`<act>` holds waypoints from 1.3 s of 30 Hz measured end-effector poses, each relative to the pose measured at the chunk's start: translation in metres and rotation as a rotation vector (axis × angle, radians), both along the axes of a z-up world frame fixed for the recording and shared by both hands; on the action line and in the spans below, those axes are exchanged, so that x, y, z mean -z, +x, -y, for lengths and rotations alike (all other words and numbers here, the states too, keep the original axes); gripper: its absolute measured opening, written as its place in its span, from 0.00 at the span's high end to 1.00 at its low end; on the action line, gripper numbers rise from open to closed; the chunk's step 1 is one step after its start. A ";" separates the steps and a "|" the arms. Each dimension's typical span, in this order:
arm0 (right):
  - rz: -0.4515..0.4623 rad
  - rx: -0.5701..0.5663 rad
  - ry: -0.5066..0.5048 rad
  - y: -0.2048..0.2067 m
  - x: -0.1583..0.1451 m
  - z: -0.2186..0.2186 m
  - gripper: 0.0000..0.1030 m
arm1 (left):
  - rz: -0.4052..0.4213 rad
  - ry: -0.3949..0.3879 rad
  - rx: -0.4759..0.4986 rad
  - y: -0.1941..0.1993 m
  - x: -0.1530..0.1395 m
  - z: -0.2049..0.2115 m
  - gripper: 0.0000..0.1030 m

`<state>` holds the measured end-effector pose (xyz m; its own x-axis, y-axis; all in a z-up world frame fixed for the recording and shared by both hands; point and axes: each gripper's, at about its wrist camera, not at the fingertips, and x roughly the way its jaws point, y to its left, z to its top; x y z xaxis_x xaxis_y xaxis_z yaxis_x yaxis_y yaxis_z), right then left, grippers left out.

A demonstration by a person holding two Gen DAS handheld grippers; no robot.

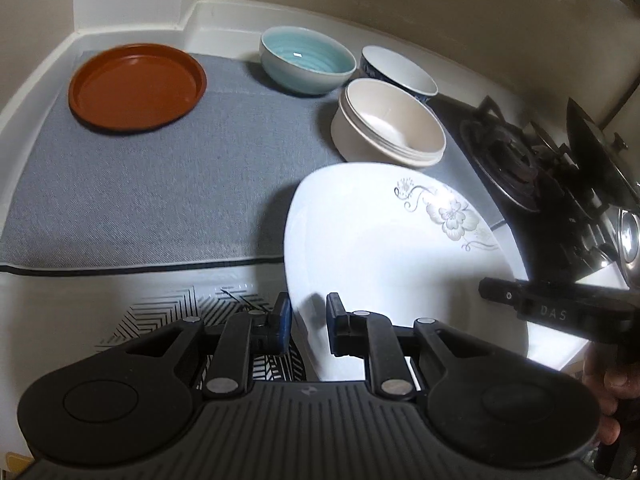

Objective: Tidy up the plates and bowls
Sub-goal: 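Move the left gripper to the orange plate and grasp its rim, then lift the orange plate with the left gripper over the white plate stack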

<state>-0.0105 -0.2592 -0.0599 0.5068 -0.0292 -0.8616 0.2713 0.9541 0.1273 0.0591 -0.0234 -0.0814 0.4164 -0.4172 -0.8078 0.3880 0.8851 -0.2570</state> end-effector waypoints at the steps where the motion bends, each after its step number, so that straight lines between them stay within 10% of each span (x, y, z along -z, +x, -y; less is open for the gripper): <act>1: 0.001 0.004 0.002 -0.001 0.000 0.001 0.69 | 0.002 -0.008 -0.008 0.000 -0.002 -0.003 0.82; 22: 0.153 -0.009 0.012 -0.010 -0.033 -0.011 0.58 | 0.077 -0.088 -0.634 0.139 -0.005 -0.107 0.67; 27: 0.159 -0.055 0.016 -0.009 -0.040 -0.020 0.56 | 0.032 -0.103 -0.682 0.161 0.011 -0.109 0.68; 31: 0.163 -0.096 0.029 -0.004 -0.044 -0.028 0.56 | 0.021 -0.101 -0.647 0.155 0.014 -0.113 0.89; 39: 0.204 -0.263 0.084 0.026 -0.057 -0.065 0.56 | -0.040 -0.001 -0.521 0.071 0.008 -0.143 0.89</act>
<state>0.0153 -0.1943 -0.0026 0.6498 0.1919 -0.7355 -0.0218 0.9719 0.2343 0.1297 0.1196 -0.0894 0.5379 -0.1640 -0.8269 -0.1136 0.9579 -0.2638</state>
